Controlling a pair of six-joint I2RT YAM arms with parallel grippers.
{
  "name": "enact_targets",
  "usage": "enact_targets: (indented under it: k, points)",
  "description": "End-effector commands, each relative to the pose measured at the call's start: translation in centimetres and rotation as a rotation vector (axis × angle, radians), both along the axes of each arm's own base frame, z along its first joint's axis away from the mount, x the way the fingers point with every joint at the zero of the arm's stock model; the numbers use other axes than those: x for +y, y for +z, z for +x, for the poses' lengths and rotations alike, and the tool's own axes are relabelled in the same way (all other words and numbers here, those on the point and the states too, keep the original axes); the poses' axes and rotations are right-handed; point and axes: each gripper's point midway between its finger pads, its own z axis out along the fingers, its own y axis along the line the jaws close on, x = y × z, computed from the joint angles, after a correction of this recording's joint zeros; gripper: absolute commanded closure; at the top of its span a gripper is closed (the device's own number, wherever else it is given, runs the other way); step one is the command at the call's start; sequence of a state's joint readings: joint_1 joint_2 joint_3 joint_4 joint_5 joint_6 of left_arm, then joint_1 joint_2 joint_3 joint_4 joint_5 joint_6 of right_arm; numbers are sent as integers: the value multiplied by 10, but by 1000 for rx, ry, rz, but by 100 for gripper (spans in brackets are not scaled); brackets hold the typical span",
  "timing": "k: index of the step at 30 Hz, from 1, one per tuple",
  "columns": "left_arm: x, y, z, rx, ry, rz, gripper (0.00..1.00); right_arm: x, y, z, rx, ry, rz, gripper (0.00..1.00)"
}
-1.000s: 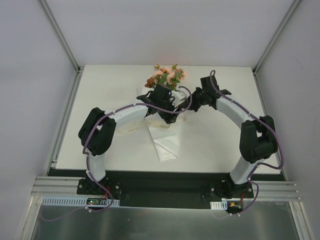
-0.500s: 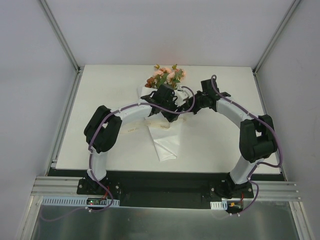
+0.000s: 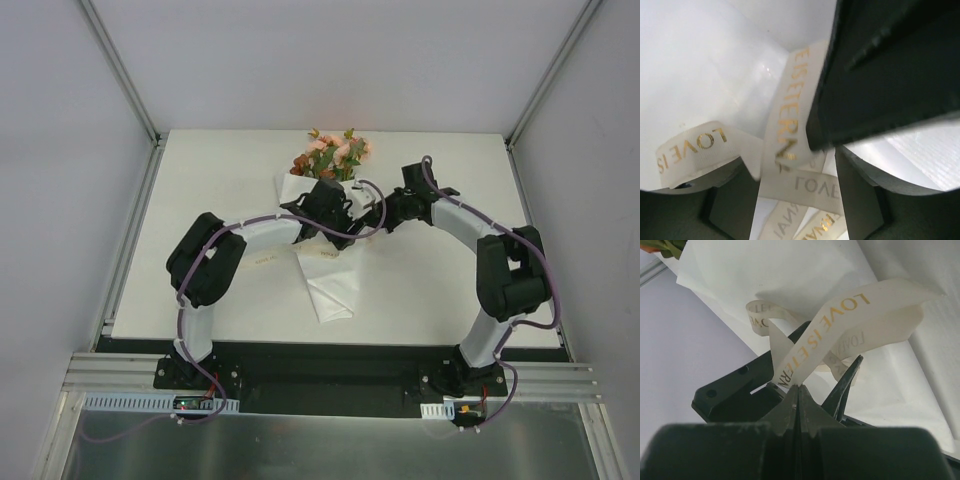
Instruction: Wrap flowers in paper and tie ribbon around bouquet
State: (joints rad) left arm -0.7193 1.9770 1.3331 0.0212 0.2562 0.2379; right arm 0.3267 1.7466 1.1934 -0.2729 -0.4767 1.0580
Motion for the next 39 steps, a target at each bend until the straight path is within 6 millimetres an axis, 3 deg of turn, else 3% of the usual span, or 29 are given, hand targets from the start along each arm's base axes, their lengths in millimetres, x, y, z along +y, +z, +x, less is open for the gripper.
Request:
enact_targets:
  k: [1,4,8,14,19,21,24,25,31,39]
  points:
    - [12,-18,-34,44,-73,71,42,-2,40,42,-111,-56,117,99]
    - [19,-23,-34,35,-60,93,44,-10,30,51,-105,-80,99,99]
    - [18,-14,-34,8,-54,61,43,-12,32,63,-115,-77,112,99]
    - [23,-23,-32,4,-40,92,45,-9,43,56,-120,-73,135,99]
    - [24,-29,-18,-26,3,113,74,4,61,40,-99,-66,194,99]
    - [21,-20,-13,-48,14,97,83,7,73,35,-115,-72,206,99]
    - [17,2,-14,-66,9,51,92,18,81,24,-74,-91,245,99]
    - [16,8,-14,-73,7,39,100,24,76,18,-48,-91,259,99]
    - [22,37,-23,-112,3,-12,100,46,88,9,18,-155,388,99]
    - [23,54,-30,-128,0,-58,100,58,53,3,126,-181,403,99]
